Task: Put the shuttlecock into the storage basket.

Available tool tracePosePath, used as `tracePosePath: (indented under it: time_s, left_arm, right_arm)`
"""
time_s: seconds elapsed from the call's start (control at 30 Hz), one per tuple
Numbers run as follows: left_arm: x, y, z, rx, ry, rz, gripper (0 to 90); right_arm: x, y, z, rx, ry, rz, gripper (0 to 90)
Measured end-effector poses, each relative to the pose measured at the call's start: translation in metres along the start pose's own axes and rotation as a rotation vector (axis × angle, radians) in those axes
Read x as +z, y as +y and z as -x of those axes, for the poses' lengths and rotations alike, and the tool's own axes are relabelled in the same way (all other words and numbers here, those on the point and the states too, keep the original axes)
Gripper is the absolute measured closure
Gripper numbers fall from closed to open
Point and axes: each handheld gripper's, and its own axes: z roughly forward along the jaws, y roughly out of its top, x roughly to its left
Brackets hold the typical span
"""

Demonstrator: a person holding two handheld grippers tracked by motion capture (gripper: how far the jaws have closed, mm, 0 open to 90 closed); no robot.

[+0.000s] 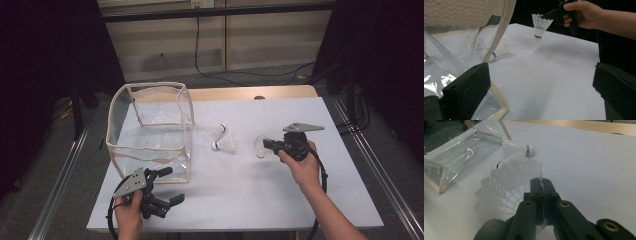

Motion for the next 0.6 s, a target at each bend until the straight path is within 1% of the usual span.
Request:
tracePosePath:
  time_s: [0.17, 0.3, 0.5, 0.6]
  left_arm:
    - [0.0, 0.001, 0.0, 0.008, -0.001, -0.007, 1.7]
    - [0.0, 0.0, 0.0, 0.01, -0.001, -0.009, 1.7]
    - [-0.001, 0.001, 0.0, 0.006, 0.003, -0.006, 1.7]
    - [0.0, 0.001, 0.0, 0.009, -0.002, -0.009, 1.7]
  right_arm:
    - [0.003, 0.002, 0.004, 0.016, -0.009, 0.01, 89.6]
    - [0.004, 0.006, 0.005, 0.007, -0.023, 0.009, 89.6]
    - [0.007, 0.01, 0.005, 0.019, -0.022, 0.02, 89.6]
    - [0.011, 0.011, 0.005, 0.011, -0.03, 0.015, 89.6]
